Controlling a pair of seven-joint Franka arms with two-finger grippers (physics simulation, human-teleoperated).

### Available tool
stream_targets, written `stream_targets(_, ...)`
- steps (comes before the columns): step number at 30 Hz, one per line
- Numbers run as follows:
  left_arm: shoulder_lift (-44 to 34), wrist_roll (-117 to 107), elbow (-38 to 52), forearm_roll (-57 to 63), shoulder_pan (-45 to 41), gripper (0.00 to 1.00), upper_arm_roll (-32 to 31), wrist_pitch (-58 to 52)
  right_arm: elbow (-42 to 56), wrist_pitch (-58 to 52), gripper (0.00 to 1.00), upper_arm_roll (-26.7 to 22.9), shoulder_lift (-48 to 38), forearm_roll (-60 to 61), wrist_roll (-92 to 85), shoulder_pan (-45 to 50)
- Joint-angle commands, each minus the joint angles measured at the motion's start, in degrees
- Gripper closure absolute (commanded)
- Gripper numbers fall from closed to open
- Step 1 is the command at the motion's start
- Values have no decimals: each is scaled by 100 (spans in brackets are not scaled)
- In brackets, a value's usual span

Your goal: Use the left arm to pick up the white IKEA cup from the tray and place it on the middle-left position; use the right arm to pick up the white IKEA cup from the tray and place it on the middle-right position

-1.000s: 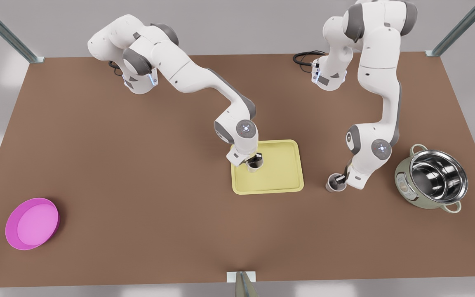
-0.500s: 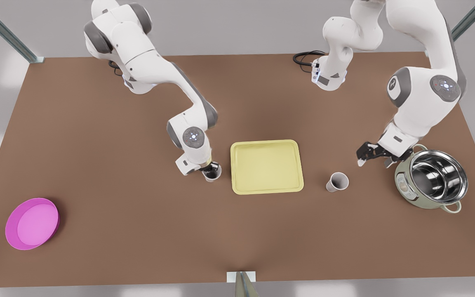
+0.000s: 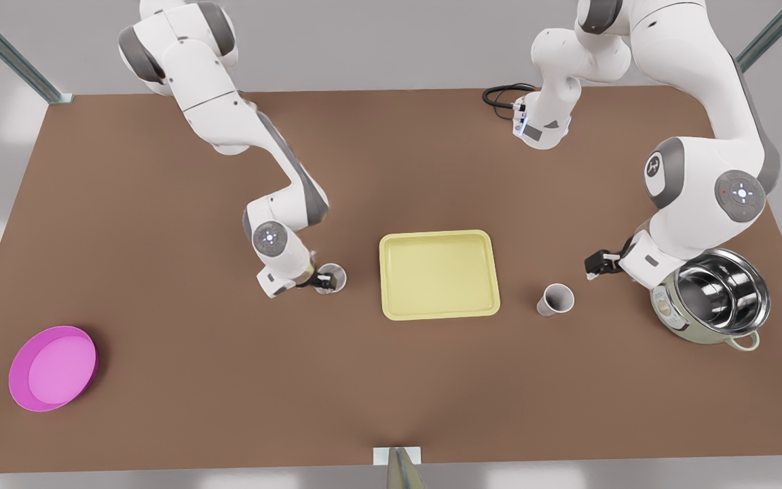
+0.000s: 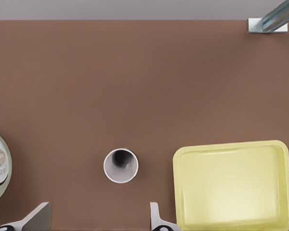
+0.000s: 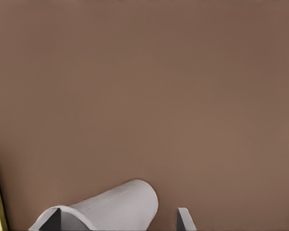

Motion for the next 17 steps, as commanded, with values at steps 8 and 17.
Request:
stream_targets(8, -41, 84, 40, 12, 10, 0, 2, -16, 370, 10, 0, -124, -254, -44, -1635, -496)
stream_targets(17, -129, 93, 40, 21, -8, 0, -15, -60, 2181, -4658, 0, -97, -1809, -985, -3551, -2430)
